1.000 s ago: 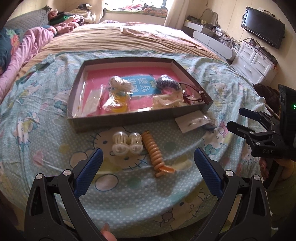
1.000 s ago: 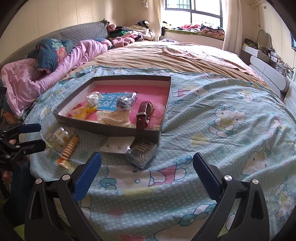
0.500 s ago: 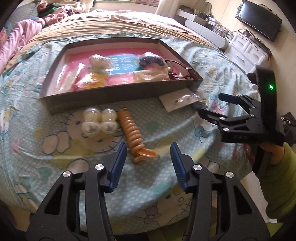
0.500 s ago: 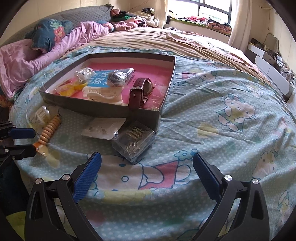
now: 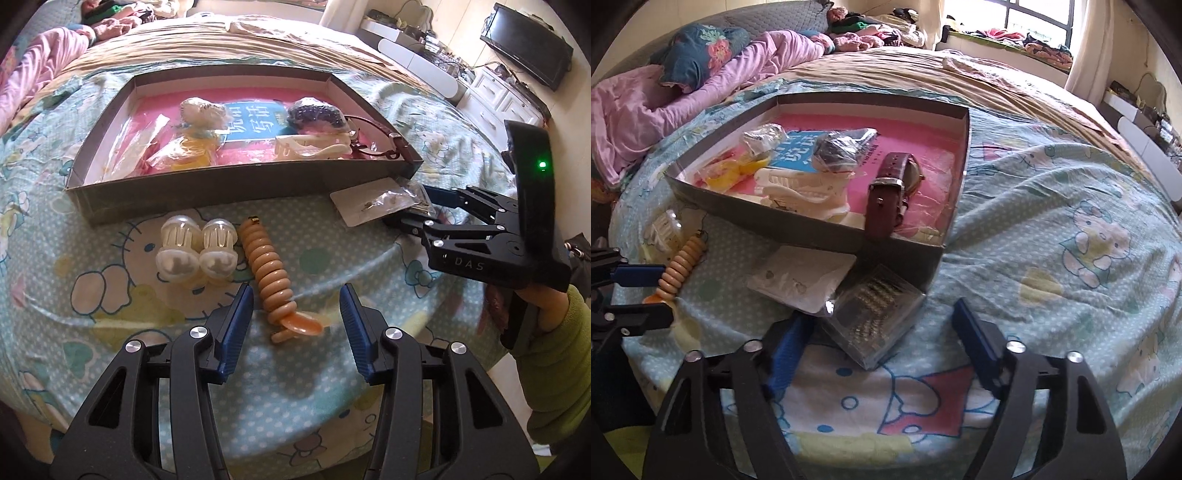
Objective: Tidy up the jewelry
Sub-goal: 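Grasp the orange spiral hair tie with the left gripper while the right grasps the clear rhinestone clip box, then carry the spiral tie and clip box into the box lid and release both, then withdraw both grippers from the box lid toward the last items, then grasp the white twin ball hair ties with the left gripper while the right grasps the bagged earring card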
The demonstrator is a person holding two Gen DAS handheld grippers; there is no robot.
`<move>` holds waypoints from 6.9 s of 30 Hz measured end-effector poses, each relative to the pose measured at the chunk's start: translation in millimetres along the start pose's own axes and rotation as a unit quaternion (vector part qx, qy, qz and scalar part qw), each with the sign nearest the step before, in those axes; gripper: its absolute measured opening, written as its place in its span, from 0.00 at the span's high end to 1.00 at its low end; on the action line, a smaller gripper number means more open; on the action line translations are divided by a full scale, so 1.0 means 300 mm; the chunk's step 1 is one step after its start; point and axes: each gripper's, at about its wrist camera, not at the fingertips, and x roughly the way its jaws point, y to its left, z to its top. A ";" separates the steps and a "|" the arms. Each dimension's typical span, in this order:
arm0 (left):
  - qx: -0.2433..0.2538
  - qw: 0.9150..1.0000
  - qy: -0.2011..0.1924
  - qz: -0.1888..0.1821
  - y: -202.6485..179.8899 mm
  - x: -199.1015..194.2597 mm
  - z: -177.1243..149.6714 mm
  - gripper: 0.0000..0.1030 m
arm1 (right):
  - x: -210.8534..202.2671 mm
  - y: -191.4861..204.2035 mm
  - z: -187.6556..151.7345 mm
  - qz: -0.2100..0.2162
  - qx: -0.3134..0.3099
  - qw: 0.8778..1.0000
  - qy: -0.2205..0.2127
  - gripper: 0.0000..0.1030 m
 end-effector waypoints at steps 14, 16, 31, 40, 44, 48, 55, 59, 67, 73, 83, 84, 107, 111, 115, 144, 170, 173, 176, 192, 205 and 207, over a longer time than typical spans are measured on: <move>0.057 0.998 -0.012 0.037 -0.043 0.005 -0.011 0.89 | -0.130 0.038 -0.046 0.026 0.007 0.999 -0.036 0.51; 0.054 0.998 -0.021 0.032 -0.037 -0.024 -0.008 0.89 | -0.157 0.037 -0.048 0.028 0.010 0.999 -0.043 0.51; 0.011 0.994 -0.102 0.037 0.069 -0.218 0.072 0.89 | -0.264 0.119 0.022 0.047 -0.010 0.995 -0.083 0.51; -0.021 0.990 -0.124 0.058 0.162 -0.252 0.099 0.89 | -0.242 0.191 0.086 0.064 -0.020 0.994 -0.090 0.51; -0.032 0.990 -0.126 0.062 0.192 -0.253 0.111 0.89 | -0.229 0.222 0.117 0.071 -0.028 0.993 -0.094 0.51; -0.038 0.989 -0.126 0.069 0.213 -0.247 0.119 0.89 | -0.212 0.243 0.145 0.075 -0.034 0.992 -0.097 0.51; -0.049 0.989 -0.124 0.071 0.242 -0.228 0.136 0.89 | -0.185 0.258 0.187 0.076 -0.035 0.991 -0.101 0.51; -0.051 0.989 -0.122 0.072 0.253 -0.217 0.147 0.89 | -0.172 0.259 0.208 0.077 -0.034 0.991 -0.103 0.51; -0.050 0.989 -0.119 0.069 0.261 -0.192 0.188 0.89 | -0.140 0.251 0.240 0.069 -0.029 0.992 -0.102 0.51; -0.053 0.989 -0.115 0.071 0.287 -0.171 0.243 0.89 | -0.113 0.234 0.263 0.061 -0.021 0.993 -0.098 0.51; -0.062 0.991 -0.101 0.064 0.326 -0.113 0.318 0.89 | -0.076 0.218 0.295 0.050 -0.009 0.994 -0.092 0.51; -0.061 0.991 -0.099 0.060 0.327 -0.105 0.324 0.89 | -0.072 0.218 0.298 0.050 -0.009 0.994 -0.091 0.51; -0.050 0.996 -0.063 0.033 0.354 0.004 0.338 0.79 | 0.058 0.234 0.338 0.039 -0.016 0.997 -0.062 0.50; -0.057 0.996 -0.063 0.033 0.373 -0.003 0.341 0.72 | 0.080 0.240 0.342 0.038 -0.017 0.998 -0.056 0.51; -0.065 0.995 -0.066 0.034 0.390 -0.018 0.343 0.69 | 0.101 0.252 0.349 0.041 -0.022 0.998 -0.050 0.50; -0.078 0.993 -0.086 0.035 0.413 -0.109 0.334 0.49 | 0.085 0.273 0.321 0.040 -0.011 0.998 -0.044 0.31; -0.055 0.989 -0.124 0.053 0.342 -0.264 0.257 0.12 | -0.189 0.189 0.229 0.025 0.024 0.994 -0.104 0.12; -0.049 0.991 -0.112 0.054 0.329 -0.255 0.226 0.12 | -0.196 0.184 0.199 0.021 0.026 0.995 -0.098 0.12; -0.048 0.993 -0.098 0.051 0.321 -0.234 0.200 0.12 | -0.193 0.170 0.161 0.017 0.031 0.996 -0.088 0.12; -0.016 0.999 -0.021 0.039 0.205 -0.056 0.078 0.28 | -0.101 0.119 0.020 0.015 0.068 0.997 -0.030 0.12; -0.007 0.998 -0.028 0.050 0.192 -0.035 0.076 0.63 | 0.002 0.108 0.023 0.020 0.094 0.995 -0.002 0.12; -0.009 0.998 -0.036 0.048 0.195 -0.053 0.083 0.63 | 0.020 0.124 0.034 0.010 0.090 0.996 0.003 0.12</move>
